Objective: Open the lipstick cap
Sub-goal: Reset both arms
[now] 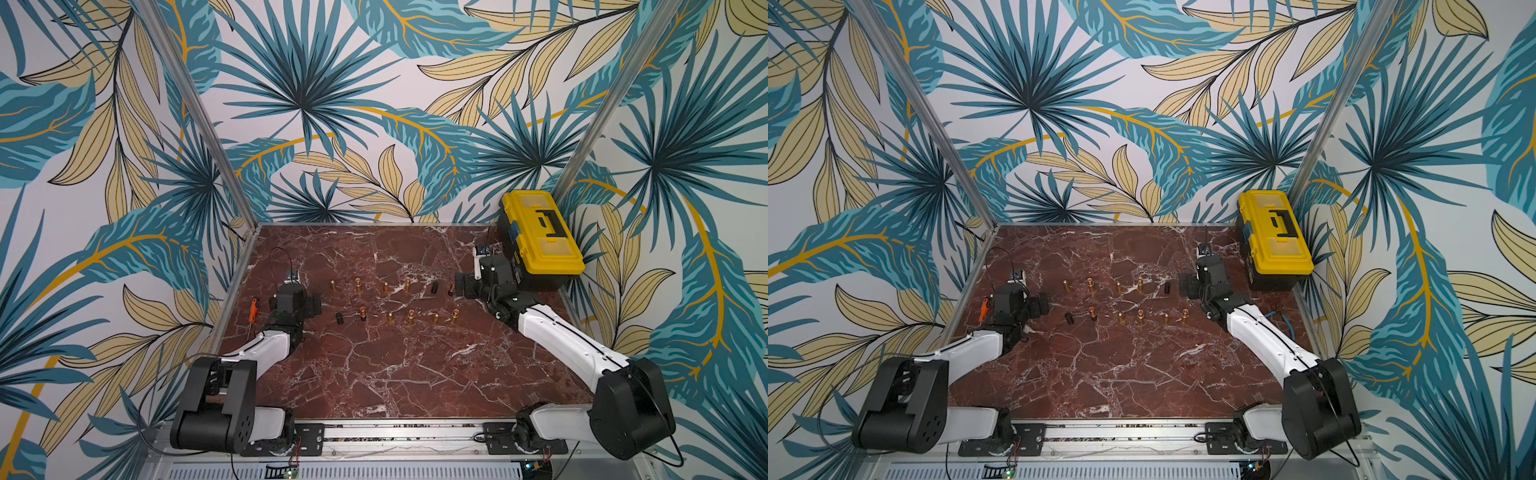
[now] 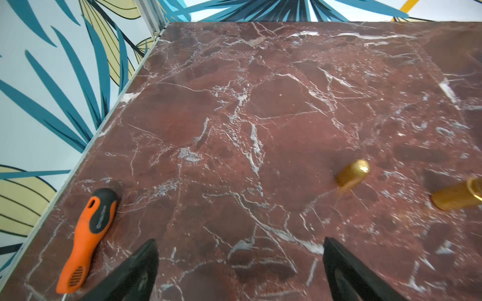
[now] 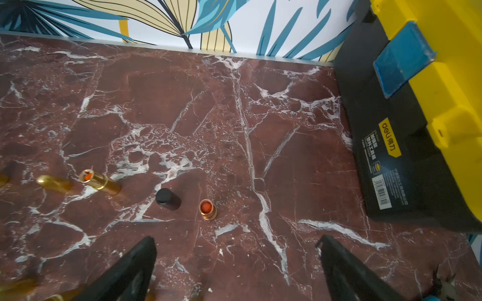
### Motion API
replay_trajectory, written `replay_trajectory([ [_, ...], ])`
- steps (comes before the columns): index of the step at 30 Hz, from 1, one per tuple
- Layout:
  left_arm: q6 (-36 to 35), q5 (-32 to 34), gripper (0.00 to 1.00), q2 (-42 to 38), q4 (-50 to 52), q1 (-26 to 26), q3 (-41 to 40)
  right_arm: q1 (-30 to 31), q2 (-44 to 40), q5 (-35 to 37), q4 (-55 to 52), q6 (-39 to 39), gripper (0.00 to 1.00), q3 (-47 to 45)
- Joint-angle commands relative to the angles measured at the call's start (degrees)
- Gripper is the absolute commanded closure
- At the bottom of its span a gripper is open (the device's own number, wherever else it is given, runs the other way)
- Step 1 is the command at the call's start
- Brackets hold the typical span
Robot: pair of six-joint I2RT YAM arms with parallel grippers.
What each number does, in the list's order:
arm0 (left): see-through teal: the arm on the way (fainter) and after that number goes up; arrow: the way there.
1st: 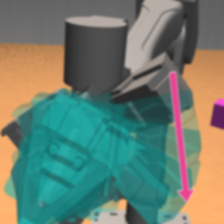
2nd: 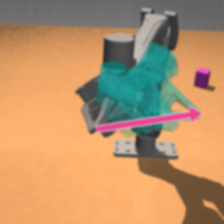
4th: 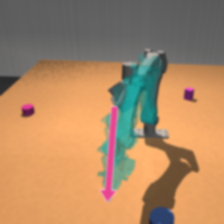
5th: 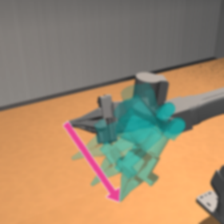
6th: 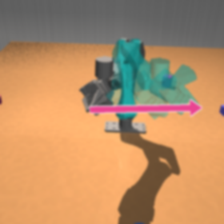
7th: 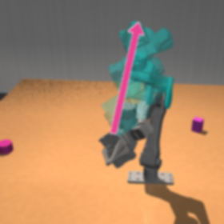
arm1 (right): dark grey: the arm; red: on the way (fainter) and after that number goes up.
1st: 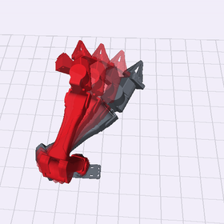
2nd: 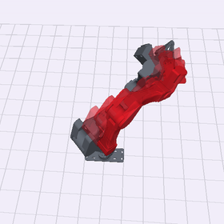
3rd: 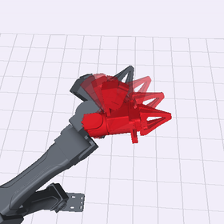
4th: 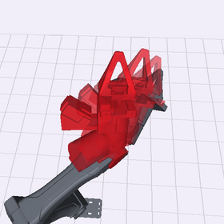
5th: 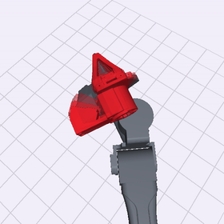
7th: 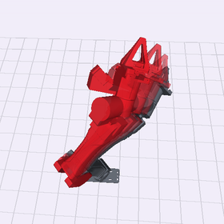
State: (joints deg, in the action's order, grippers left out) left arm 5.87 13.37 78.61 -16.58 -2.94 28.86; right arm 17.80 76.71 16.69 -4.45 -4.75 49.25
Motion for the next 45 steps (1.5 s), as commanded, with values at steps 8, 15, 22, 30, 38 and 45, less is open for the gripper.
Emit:
replay_trajectory([
  [8, -5.06, -5.47, 0.0, 6.39, -22.94, 1.88, -2.18, -7.94, -1.96, 3.84, 36.36, 8.26, 0.0, -22.03],
  [15, -4.57, -5.53, 0.01, 8.11, -33.41, 2.19, -7.27, -14.61, 7.92, -9.36, 53.3, 5.83, 0.0, -27.33],
  [22, -4.4, -7.11, 0.01, 9.29, -33.37, 2.95, -6.19, -16.56, 8.66, -12.4, 52.38, 4.9, 0.01, -26.16],
  [30, -4.3, -7.44, 0.0, 9.32, -33.39, 3.2, -6.27, -16.54, 8.6, -12.23, 52.18, 4.85, 0.0, -26.16],
  [38, -4.32, -7.43, 0.0, 9.35, -33.37, 3.21, -6.27, -16.53, 8.6, -12.23, 52.11, 4.96, 0.01, -26.14],
  [45, -4.37, -7.41, 0.0, 9.33, -33.35, 3.2, -6.25, -16.54, 8.72, -12.34, 51.91, 4.99, 0.0, -25.96],
])
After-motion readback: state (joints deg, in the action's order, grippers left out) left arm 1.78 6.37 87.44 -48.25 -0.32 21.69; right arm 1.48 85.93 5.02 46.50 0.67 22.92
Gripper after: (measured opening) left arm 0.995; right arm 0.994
